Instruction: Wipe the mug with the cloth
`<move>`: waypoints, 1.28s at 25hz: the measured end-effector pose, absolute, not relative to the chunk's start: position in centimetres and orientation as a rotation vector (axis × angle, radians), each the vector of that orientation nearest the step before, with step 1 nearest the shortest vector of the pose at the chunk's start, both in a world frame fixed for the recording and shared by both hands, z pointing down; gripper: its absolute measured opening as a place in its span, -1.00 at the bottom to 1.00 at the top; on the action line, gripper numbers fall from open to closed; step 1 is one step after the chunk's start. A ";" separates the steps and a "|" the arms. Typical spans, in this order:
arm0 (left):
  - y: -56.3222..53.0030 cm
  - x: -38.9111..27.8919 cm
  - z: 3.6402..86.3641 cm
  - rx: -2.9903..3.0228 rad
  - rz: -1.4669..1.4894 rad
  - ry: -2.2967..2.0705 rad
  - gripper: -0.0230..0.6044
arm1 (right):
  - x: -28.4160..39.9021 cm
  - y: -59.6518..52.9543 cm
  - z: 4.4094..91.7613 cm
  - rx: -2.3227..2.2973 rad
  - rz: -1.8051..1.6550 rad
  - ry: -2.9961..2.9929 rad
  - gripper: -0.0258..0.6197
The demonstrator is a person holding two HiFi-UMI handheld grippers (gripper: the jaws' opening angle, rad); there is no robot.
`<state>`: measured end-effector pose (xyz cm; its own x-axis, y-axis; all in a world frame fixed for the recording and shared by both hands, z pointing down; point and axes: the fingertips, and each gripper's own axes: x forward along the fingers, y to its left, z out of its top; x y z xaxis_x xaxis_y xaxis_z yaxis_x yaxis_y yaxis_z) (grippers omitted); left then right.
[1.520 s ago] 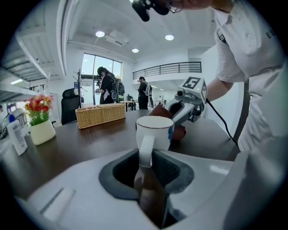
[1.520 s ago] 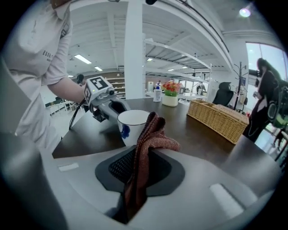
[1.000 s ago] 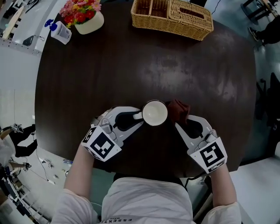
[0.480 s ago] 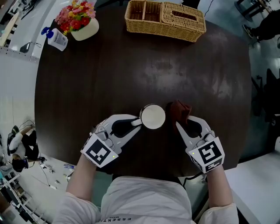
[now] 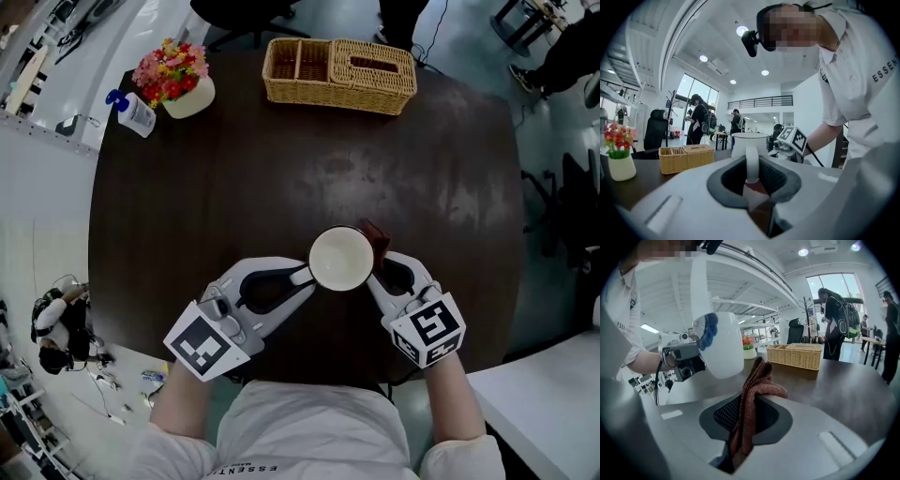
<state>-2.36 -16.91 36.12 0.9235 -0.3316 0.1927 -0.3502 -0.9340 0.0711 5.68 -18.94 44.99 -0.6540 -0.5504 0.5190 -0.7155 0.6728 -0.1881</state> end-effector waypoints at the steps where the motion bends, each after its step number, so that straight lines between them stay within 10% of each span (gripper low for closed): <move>1: -16.9 -2.0 35.4 2.998 0.270 -0.521 -0.72 | 5.1 -19.2 44.4 1.003 0.541 -2.507 -0.66; 32: -17.2 0.3 37.7 3.069 0.312 -0.560 -0.72 | 9.0 -17.4 45.0 1.050 0.455 -2.493 -0.67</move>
<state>0.32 -17.16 37.69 0.9163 -0.3493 0.1958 -0.3505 -0.9361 -0.0293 8.95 -17.42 44.95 -0.6403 -0.6039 0.4746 -0.7327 0.6657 -0.1415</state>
